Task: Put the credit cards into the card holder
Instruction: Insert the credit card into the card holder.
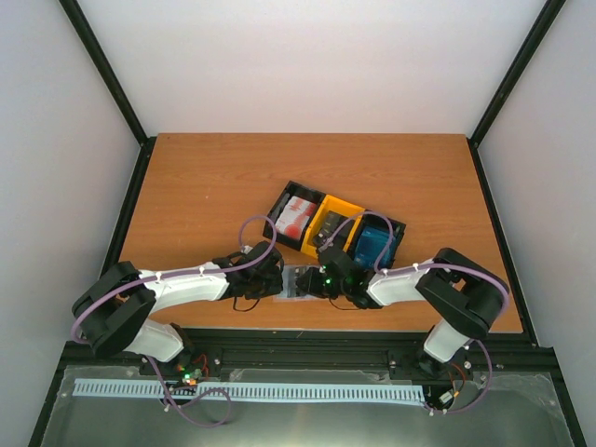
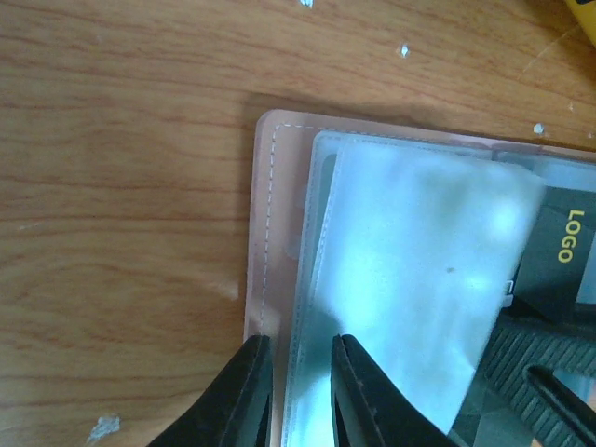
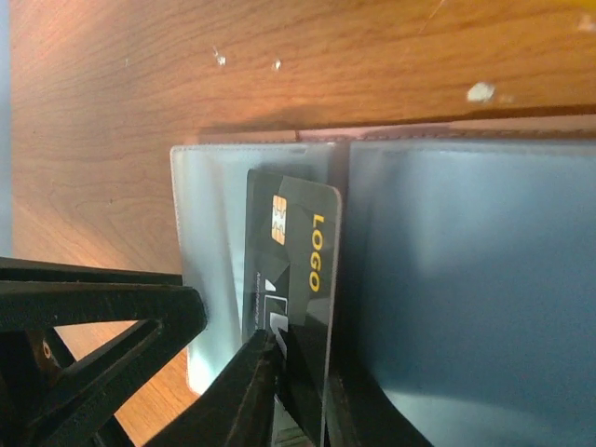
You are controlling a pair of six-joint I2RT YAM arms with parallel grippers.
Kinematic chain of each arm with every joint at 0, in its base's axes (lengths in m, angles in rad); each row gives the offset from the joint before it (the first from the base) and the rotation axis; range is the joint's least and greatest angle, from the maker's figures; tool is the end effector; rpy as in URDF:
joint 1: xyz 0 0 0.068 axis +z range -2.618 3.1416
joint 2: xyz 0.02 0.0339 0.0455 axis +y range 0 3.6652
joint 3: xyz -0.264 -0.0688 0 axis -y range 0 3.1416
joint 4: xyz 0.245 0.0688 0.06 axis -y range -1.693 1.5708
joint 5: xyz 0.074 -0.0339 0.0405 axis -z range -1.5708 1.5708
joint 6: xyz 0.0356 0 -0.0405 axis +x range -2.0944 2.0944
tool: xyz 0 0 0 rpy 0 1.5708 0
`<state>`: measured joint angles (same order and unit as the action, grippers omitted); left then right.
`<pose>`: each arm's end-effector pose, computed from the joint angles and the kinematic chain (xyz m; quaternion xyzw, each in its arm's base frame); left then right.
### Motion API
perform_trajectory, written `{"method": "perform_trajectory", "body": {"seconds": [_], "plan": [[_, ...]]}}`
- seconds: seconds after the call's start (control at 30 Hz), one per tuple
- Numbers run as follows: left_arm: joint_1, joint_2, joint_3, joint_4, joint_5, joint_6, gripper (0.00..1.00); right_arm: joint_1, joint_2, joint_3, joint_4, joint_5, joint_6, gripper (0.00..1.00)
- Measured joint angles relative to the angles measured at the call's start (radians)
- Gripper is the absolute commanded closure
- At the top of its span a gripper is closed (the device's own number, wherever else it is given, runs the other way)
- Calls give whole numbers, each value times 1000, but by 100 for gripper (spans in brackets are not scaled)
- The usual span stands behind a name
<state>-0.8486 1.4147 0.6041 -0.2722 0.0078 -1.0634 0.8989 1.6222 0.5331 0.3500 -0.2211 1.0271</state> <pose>0.1602 -0.1823 0.1413 -0.1031 0.9649 -0.1995 0.1362 0.1686 0.2245 0.1146 0.0138 0.9102 0.3872 0.1464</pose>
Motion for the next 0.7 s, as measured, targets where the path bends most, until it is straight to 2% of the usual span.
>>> {"method": "perform_trajectory", "body": {"seconds": [0.3, 0.7], "plan": [[0, 0, 0, 0, 0, 0, 79, 56, -34, 49, -130, 63, -22, 62], [0, 0, 0, 0, 0, 0, 79, 100, -64, 137, -354, 173, -59, 57]]}}
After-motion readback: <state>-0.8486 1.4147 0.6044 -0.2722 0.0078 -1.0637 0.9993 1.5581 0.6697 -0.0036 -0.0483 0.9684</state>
